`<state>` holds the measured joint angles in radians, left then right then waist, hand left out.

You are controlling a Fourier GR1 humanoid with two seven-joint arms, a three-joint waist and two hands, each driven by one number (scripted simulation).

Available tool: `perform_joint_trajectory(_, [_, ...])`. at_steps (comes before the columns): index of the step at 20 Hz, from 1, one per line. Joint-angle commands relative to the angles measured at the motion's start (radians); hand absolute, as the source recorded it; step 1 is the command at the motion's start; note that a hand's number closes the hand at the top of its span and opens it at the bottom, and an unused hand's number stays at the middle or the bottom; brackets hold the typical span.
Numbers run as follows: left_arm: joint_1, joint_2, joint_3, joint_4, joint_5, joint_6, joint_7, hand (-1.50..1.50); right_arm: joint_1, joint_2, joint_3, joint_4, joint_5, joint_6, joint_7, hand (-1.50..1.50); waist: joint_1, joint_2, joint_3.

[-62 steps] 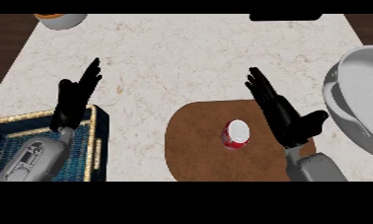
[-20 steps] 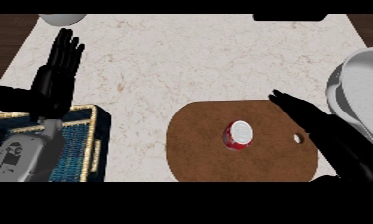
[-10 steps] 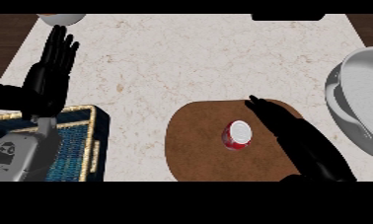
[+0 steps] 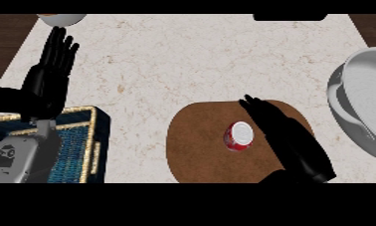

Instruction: Pick the can from the cutting board and place it in the pot

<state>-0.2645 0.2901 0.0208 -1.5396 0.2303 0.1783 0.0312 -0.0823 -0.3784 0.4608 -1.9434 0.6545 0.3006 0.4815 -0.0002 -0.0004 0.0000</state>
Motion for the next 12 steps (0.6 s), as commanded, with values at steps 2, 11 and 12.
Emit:
perform_joint_trajectory(2, [-0.039,0.009,0.047,0.053,0.012,-0.05,0.008,0.0,-0.038,0.095,0.017,0.133,0.1,-0.026,0.008,-1.5,0.001,0.001,0.0])
perform_joint_trajectory(11, [0.013,-0.069,0.028,-0.023,-0.055,-0.023,0.008,0.0,-0.079,0.167,-0.037,0.325,0.156,-0.055,-0.163,-1.5,0.001,0.001,0.0])
perform_joint_trajectory(12, [-0.013,-0.072,0.023,0.021,-0.073,-0.019,-0.013,0.0,-0.032,0.198,0.015,0.365,0.192,-0.129,-0.178,-1.5,0.0,0.001,0.0])
